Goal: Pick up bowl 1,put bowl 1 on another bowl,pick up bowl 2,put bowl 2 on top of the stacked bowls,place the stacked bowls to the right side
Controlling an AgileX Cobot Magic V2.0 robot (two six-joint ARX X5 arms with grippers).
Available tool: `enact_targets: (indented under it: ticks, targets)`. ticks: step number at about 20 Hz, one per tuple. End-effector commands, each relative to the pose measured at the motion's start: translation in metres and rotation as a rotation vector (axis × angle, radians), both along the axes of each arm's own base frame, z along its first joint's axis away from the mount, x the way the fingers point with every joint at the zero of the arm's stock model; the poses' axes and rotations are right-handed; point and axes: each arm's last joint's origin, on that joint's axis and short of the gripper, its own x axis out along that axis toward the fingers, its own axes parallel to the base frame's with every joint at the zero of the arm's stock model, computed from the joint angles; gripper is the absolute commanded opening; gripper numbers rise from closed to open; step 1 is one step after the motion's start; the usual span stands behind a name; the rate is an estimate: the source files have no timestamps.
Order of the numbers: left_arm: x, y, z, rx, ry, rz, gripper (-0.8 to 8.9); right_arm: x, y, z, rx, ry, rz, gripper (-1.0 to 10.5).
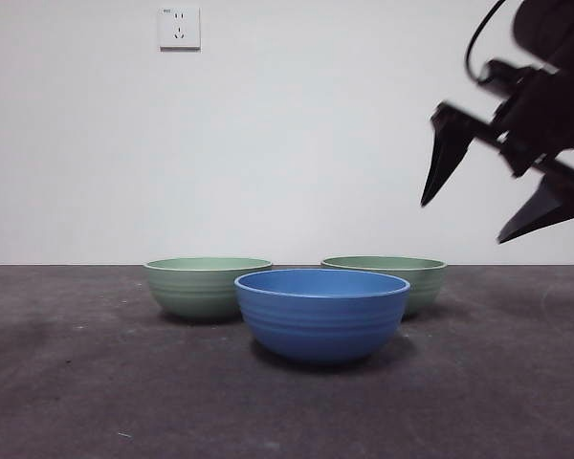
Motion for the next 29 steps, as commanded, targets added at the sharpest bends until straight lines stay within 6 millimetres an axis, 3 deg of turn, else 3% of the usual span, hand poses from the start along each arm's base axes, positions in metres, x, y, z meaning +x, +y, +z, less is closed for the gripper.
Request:
enact_targets:
  ticks: [1,7,9,14,20,24,29]
  targets:
    - [0.0,0.0,0.001,-0.007,-0.002,-0.004,6.02,0.012,0.01,-0.01,-0.032,0.015,-0.008,4.6]
    - [0.0,0.0,0.0,-0.007,0.005,-0.004,6.02,0.027,0.024,-0.042,-0.085,0.062,-0.018,3.6]
    - [0.0,0.0,0.0,-0.007,0.005,-0.004,6.02,0.029,0.024,-0.048,-0.088,0.074,-0.018,2.5]
    - [0.0,0.0,0.0,-0.006,0.005,-0.003,6.02,0.031,0.026,-0.047,-0.077,0.051,-0.008,0.1]
    - [0.002,0.0,-0.001,-0.005,0.015,-0.002,6.01,0.032,0.026,-0.046,-0.099,0.03,-0.017,-0.1]
    - [0.002,0.0,-0.001,-0.005,0.018,-0.001,6.02,0.034,0.026,-0.032,-0.084,-0.05,-0.026,-0.1]
    - [0.005,0.0,-0.002,-0.005,0.031,-0.001,6.02,0.008,0.024,0.019,-0.095,-0.145,0.024,-0.1]
